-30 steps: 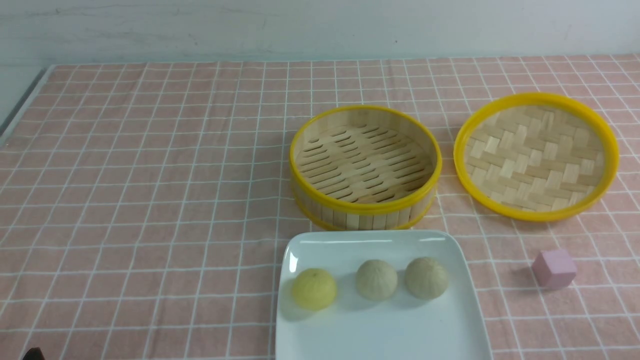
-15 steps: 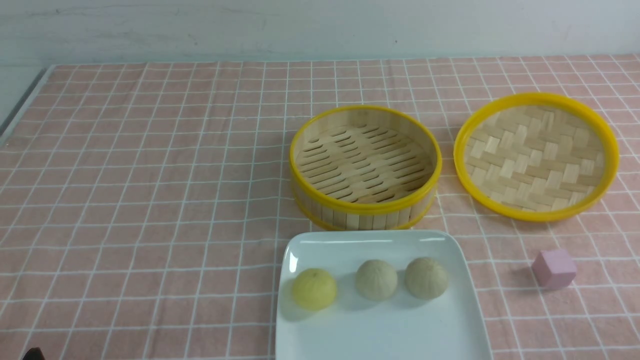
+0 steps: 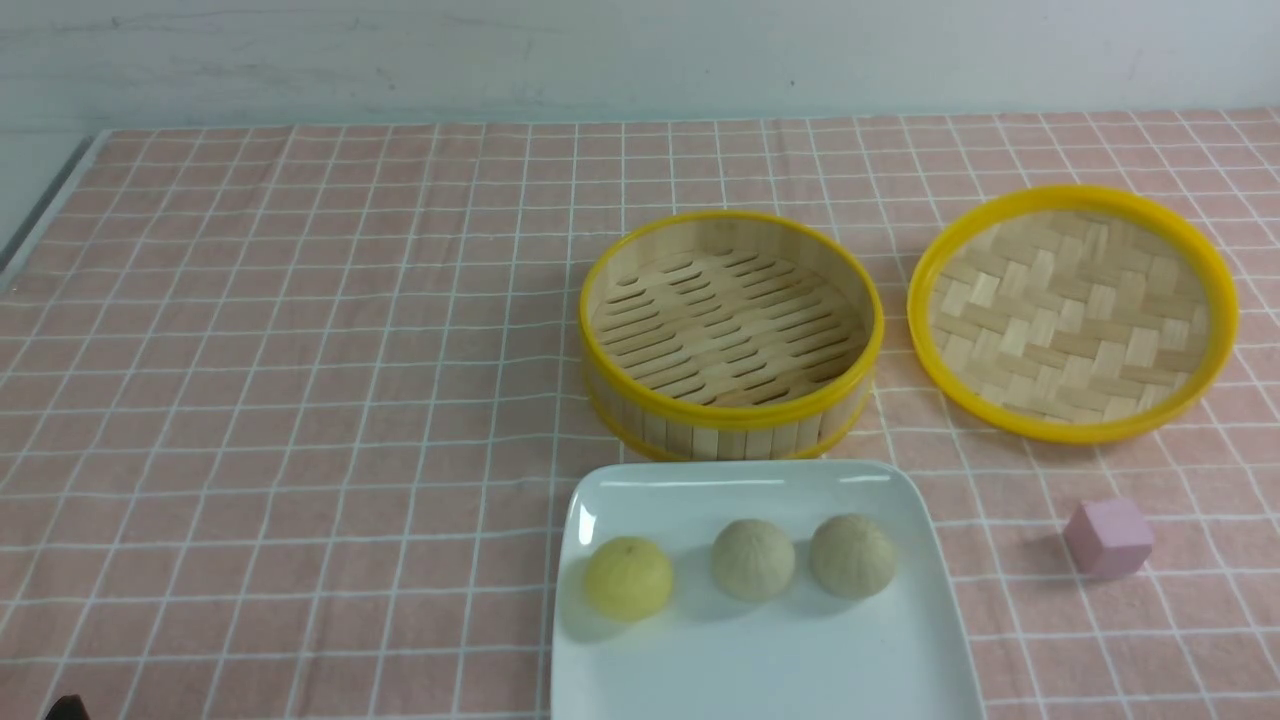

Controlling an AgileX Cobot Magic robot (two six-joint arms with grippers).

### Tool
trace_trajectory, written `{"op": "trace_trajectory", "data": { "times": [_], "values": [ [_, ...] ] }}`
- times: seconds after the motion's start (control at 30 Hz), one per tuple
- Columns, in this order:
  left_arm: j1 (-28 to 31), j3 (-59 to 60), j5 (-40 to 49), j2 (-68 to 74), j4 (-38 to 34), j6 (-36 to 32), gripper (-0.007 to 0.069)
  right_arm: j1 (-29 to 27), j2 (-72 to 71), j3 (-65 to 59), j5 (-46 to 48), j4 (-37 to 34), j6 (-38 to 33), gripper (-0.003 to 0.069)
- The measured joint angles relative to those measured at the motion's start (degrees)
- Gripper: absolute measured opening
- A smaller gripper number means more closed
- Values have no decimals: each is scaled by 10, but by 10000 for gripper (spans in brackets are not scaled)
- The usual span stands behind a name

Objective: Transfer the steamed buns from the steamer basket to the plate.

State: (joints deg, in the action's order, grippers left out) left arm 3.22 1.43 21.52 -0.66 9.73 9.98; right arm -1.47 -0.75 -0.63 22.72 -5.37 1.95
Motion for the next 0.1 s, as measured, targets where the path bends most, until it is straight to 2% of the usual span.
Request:
{"op": "trace_trajectory", "data": {
  "times": [0.1],
  "values": [
    [0, 0, 0, 0, 0, 0, 543, 0, 0, 0, 0, 0, 0, 422]
  ]
}}
